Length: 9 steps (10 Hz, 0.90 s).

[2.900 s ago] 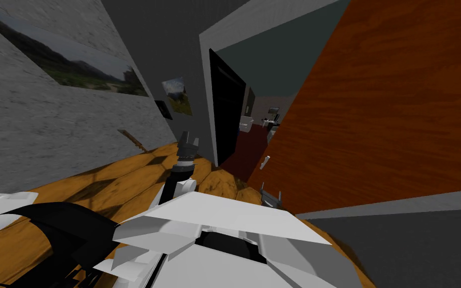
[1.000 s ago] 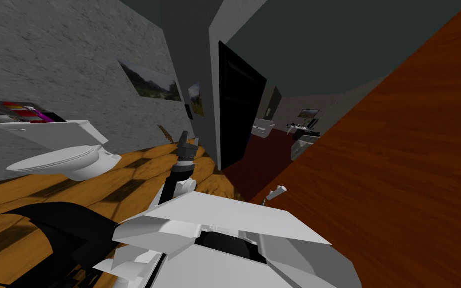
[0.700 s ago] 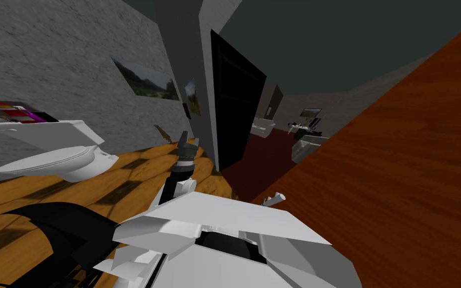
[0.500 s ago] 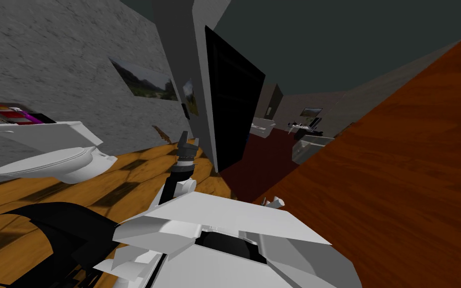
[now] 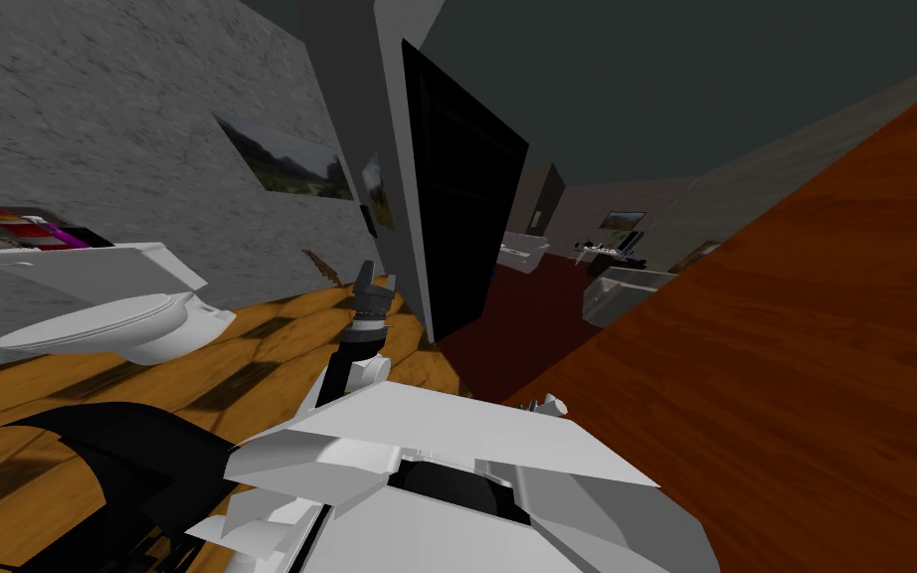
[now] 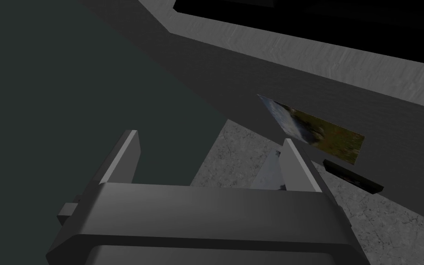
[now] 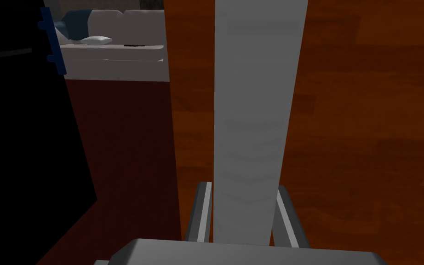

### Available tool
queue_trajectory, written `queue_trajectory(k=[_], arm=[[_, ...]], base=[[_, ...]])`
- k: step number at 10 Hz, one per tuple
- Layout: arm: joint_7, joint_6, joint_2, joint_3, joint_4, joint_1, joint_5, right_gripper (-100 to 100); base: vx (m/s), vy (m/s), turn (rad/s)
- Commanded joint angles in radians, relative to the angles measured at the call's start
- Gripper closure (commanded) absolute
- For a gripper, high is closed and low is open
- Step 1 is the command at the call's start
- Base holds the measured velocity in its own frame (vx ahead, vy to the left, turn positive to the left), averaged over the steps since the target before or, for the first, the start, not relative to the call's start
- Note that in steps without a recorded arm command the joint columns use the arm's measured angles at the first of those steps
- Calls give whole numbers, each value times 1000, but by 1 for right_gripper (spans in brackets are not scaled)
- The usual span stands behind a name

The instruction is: Push the door open

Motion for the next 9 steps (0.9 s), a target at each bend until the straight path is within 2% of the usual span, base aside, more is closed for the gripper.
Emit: queue_trajectory(k=[1, 3, 6, 9], arm=[[0, -2, 3, 4, 0, 4, 1, 100], [1, -3, 2, -9, -1, 1, -9, 100], [3, -9, 6, -22, -2, 3, -22, 100], [7, -20, 14, -52, -5, 7, -51, 100]], base=[[0, 0, 0], [57, -27, -17], [160, -87, -22], [178, -100, -33]])
